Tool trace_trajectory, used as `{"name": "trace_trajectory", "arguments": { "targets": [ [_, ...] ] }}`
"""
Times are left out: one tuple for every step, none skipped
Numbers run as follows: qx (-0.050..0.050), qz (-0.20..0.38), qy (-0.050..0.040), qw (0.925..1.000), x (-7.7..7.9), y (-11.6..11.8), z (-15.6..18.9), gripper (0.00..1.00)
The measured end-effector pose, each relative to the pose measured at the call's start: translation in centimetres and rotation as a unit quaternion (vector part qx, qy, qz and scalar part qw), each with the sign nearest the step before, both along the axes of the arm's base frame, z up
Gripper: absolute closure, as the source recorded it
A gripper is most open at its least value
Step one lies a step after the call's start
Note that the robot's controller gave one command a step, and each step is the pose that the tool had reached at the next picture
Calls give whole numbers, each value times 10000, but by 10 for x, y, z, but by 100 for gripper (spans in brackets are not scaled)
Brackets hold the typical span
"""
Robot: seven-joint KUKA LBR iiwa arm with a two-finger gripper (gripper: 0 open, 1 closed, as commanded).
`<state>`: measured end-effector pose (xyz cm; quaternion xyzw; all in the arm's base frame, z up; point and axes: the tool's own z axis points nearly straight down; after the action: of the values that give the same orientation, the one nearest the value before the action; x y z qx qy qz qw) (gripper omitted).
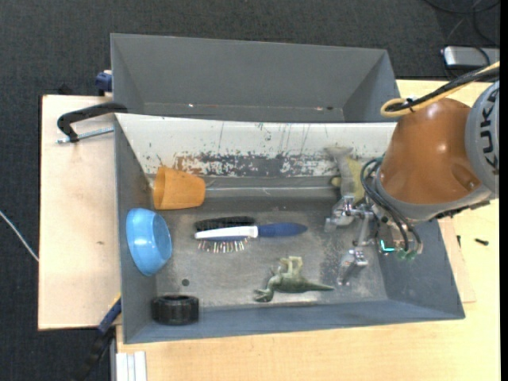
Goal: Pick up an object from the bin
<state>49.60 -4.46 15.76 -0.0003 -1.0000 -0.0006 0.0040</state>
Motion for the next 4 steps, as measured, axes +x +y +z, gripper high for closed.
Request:
{"name": "trace_trajectory", "arguments": {
  "targets": [
    [10,-467,-4,9989,1,61,-65,0],
    [-3,-481,-24,9988,2,57,-61,100],
    [-3,-486,-38,9988,2,57,-61,0],
    [-6,-483,-27,9988,2,57,-61,100]
  ]
}}
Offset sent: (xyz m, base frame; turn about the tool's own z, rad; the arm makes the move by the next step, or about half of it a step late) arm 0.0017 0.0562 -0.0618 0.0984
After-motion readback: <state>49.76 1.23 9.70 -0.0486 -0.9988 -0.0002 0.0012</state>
